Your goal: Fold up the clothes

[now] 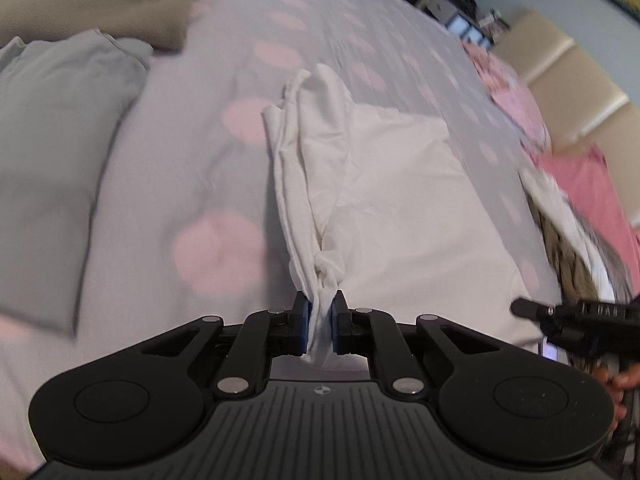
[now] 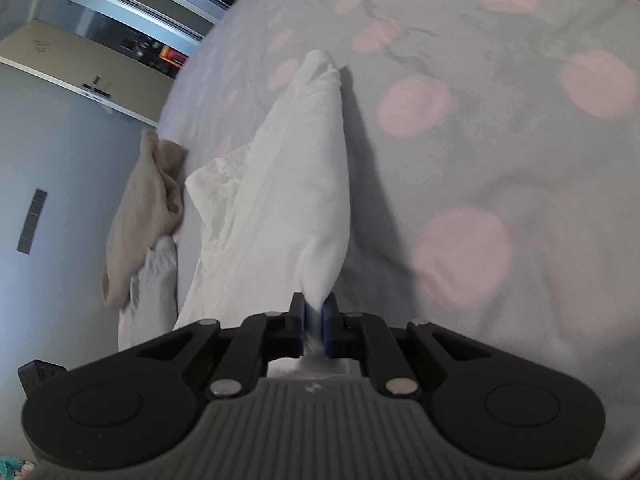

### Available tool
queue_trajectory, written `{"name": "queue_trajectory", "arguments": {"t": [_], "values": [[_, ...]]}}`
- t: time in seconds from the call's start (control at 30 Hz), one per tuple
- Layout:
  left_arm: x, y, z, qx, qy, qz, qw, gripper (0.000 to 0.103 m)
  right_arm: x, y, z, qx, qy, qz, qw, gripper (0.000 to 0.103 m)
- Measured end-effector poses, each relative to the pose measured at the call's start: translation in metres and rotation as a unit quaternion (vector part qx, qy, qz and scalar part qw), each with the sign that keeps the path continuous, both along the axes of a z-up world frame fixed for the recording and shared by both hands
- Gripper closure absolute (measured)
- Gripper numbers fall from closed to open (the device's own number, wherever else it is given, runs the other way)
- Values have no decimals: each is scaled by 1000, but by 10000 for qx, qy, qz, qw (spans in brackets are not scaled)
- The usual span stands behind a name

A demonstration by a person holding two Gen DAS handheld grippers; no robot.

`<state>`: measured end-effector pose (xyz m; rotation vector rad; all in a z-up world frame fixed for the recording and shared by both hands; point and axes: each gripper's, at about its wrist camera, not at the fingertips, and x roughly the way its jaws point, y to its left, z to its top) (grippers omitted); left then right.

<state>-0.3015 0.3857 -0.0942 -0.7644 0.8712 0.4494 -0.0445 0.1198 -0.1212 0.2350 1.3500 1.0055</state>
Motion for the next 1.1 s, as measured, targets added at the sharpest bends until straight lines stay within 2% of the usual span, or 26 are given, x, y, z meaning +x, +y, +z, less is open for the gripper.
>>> {"name": "queue_trajectory", "arguments": {"t": [0.1,0.2,0.33,0.47,0.53,0.67,0.8,0.83,0.9,0.97,1.0,1.1], "values": [[-4,-26,4,50,181,-196,9996,95,-3,-22,13,-102,35,38,9999,94],[-7,-49,5,67,397,-433,9983,95,-10,-41,14,-225,26,108,9997,94],[1,-66,-10,176,835,-726,9937,95,-22,-47,-1,-569,-126,316,9978,94],[0,-60,-25,-2,1040,-671,9923,91,-21,-44,-18,-890,-216,452,9948,92],[-2,-56,-28,-69,1079,-625,9922,86,-20,-43,-24,-1036,-269,500,9930,79],[-8,-47,-15,27,850,-472,9953,77,-16,-48,-15,-1087,-653,368,9912,75],[-4,-40,0,426,618,-360,9965,64,-16,-37,-1,-906,-1211,412,9876,75],[-2,-39,4,545,514,-324,9967,63,-16,-34,1,-855,-1332,425,9865,76],[4,-35,10,663,209,-307,9971,65,-16,-26,6,-753,-1577,464,9835,77],[14,-31,12,729,-60,-360,9967,73,-19,-14,8,-648,-1849,613,9787,87],[21,-31,12,807,-158,-409,9958,76,-20,-8,9,-596,-1984,687,9759,88],[44,-31,10,1053,-391,-612,9918,77,-26,13,9,-576,-2420,848,9648,88]]}}
